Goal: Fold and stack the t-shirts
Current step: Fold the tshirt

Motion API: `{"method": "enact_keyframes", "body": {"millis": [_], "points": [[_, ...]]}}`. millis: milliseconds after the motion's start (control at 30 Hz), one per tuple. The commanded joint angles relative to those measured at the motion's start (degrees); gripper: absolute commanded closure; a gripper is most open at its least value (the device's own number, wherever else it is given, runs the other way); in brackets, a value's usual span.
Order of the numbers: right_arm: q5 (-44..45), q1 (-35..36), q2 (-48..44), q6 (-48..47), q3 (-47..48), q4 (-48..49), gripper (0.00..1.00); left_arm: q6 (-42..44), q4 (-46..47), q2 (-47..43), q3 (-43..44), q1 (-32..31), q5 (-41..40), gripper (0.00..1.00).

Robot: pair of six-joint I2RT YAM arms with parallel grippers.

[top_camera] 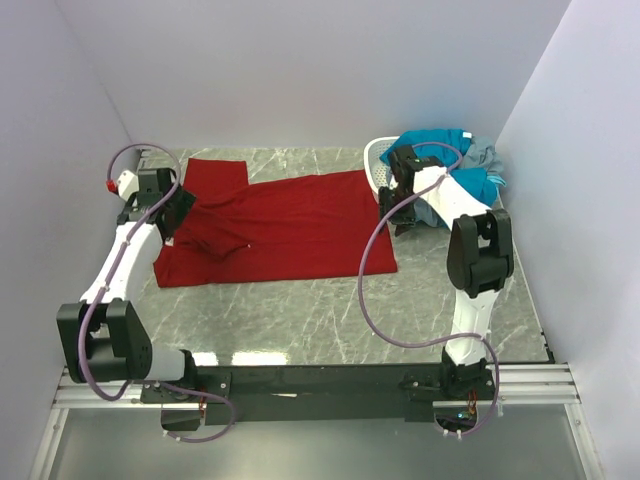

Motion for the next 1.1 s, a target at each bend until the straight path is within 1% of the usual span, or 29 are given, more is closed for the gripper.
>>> {"method": "enact_keyframes", "body": {"millis": [0,100,200,333,400,533,633,833,1067], "points": [[0.44,-0.45,-6.79,-0.56,-0.94,1.03,0.45,0.8,0.6,0.31,2.98,0.95,-0.49,0.18],[0.0,-0.45,-10.22,-0.3,-5.16,2.78,0.45,0.71,-0.63,-0.39,-0.53,1.48,-0.23,0.18],[0.09,-0.44,-12.6,0.14,-12.89,4.98,0.45,-0.43,-2.3,-3.28,-5.8,2.09,-0.14,0.19],[-0.08,-0.53,-13.58,0.58,-17.92,7.18,0.45,-1.31,-6.08,-6.54,-11.25,3.23,-1.02,0.19],[-0.35,-0.62,-13.58,0.93,-19.5,8.32,0.46,-1.4,-7.66,-8.2,-12.49,3.85,-1.37,0.19],[-0.87,-0.53,-12.88,1.46,-21.09,9.82,0.46,-1.58,-9.95,-10.05,-15.82,5.69,-1.2,0.21],[-0.96,-0.71,-12.0,1.55,-22.14,10.7,0.47,-2.1,-9.96,-10.24,-17.76,6.31,-0.23,0.23],[-0.87,-1.32,-11.03,1.64,-24.25,12.28,0.48,-3.42,-8.29,-8.22,-20.31,7.01,0.82,0.27],[-1.49,-1.59,-9.1,1.55,-24.17,12.81,0.49,-2.63,-5.65,-5.93,-22.34,8.59,0.47,0.29]]}}
